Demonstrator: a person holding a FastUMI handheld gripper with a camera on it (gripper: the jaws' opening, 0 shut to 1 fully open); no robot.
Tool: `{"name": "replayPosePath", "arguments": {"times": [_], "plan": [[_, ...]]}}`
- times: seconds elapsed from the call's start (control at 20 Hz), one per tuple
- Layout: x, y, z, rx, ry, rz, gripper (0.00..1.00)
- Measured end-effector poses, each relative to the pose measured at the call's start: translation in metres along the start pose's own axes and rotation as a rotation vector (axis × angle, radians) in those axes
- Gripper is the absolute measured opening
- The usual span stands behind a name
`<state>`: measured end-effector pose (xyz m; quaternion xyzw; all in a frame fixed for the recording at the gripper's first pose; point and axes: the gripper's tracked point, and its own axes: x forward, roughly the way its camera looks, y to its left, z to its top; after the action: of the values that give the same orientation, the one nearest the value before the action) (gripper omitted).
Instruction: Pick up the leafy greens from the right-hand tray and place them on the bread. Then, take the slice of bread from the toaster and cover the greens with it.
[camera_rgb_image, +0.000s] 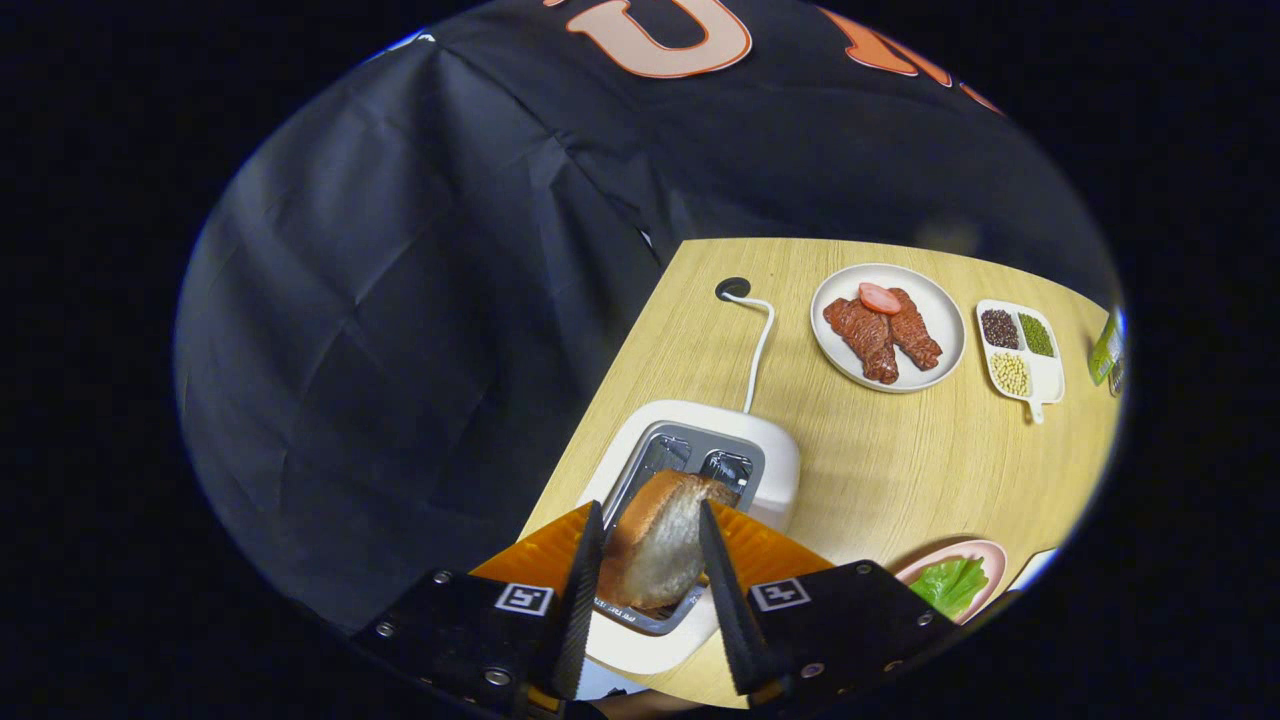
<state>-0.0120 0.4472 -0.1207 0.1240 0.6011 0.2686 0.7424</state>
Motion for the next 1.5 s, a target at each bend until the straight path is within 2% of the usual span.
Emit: {"name": "replayPosePath", "arguments": {"times": [0.2, 0.35, 0.5, 0.9, 1.3, 1.5], "plan": [[-0.004, 0.000, -0.006, 0.004, 0.001, 0.046, 0.34], [-0.011, -0.010, -0.005, 0.052, -0.008, 0.072, 0.26], [-0.017, -0.017, -0.006, 0.065, -0.024, 0.088, 0.10], [-0.068, -0.008, 0.005, 0.054, -0.138, 0.187, 0.06], [-0.125, -0.042, -0.003, 0.120, -0.223, 0.248, 0.06], [-0.149, -0.069, -0.016, 0.134, -0.262, 0.247, 0.06]]}}
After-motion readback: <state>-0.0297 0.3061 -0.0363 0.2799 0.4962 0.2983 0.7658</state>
